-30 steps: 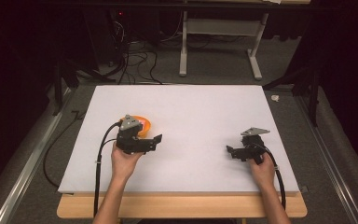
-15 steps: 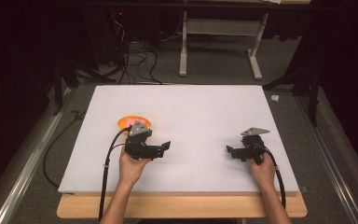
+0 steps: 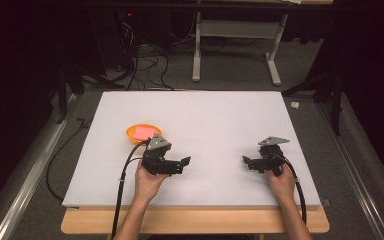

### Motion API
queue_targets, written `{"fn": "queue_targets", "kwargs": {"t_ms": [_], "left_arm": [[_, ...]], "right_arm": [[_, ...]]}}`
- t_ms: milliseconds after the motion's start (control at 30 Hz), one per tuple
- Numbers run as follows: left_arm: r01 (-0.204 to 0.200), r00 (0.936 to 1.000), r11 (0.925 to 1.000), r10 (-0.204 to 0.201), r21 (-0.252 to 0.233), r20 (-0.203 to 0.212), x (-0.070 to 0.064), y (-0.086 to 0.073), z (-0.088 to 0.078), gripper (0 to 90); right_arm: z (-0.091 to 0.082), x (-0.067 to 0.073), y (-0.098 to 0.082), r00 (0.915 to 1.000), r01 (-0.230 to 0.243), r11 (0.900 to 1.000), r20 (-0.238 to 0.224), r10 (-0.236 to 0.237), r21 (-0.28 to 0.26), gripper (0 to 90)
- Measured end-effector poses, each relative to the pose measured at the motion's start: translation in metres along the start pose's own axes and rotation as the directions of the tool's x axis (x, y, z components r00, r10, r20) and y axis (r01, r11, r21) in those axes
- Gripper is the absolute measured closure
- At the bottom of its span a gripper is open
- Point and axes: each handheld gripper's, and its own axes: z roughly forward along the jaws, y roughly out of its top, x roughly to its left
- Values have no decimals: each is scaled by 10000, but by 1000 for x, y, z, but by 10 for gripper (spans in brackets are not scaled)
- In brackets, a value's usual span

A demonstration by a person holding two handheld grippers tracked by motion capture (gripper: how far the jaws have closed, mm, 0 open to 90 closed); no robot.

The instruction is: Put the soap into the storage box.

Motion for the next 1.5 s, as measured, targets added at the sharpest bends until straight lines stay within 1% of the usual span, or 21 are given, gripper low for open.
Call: {"fn": "queue_targets", "kwargs": {"t_ms": [267, 367, 533, 567, 600, 700, 767, 833, 1000, 1100, 1200, 1333, 1500], "left_arm": [[18, 10000, 9997, -19, 230, 40, -3, -7, 13, 134], [-63, 9999, 9994, 60, 329, 82, -4, -8, 17, 135], [-248, 9997, 9985, 249, 489, -12, -6, -11, 23, 135], [-278, 9996, 9983, 277, 518, 29, -6, -13, 24, 134], [-229, 9997, 9984, 226, 510, 75, -6, -14, 26, 134], [-291, 9995, 9979, 287, 582, 90, -7, -18, 32, 135], [-369, 9993, 9967, 370, 726, 1, -8, -19, 36, 135], [-357, 9994, 9962, 358, 790, -8, -8, -20, 39, 135], [-407, 9989, 9936, 430, 1052, -203, -6, -24, 47, 136], [-392, 9984, 9928, 435, 1133, -353, -5, -27, 51, 137], [-365, 9979, 9906, 433, 1318, -492, -3, -29, 57, 137], [-457, 9962, 9890, 555, 1404, -671, -3, -31, 62, 137], [-469, 9939, 9889, 602, 1408, -919, -2, -32, 67, 138]], "right_arm": [[0, 0, 0, 10000, -1, 10000, 7, 1, 2, 143], [0, 0, 0, 10000, 0, 10000, 6, 0, 4, 143], [0, 0, 0, 10000, 2, 10000, 8, -2, 3, 143], [0, 0, 0, 10000, -1, 10000, 6, 1, 3, 143], [0, 0, 0, 10000, 1, 10000, -7, -1, 0, 143], [0, 0, 0, 10000, -8, 10000, 4, 8, 4, 143], [0, 0, 0, 10000, -7, 10000, 6, 7, -10, 143], [0, 0, 0, 10000, 2, 10000, -7, -2, 8, 143], [0, 0, 0, 10000, 0, 10000, -1, 0, 2, 143], [0, 0, 0, 10000, -4, 10000, -3, 4, 5, 143], [0, 0, 0, 10000, -2, 10000, 6, 2, 5, 143], [0, 0, 0, 10000, -2, 10000, 5, 2, 4, 143], [0, 0, 0, 10000, 1, 10000, 2, -1, 3, 143]]}}
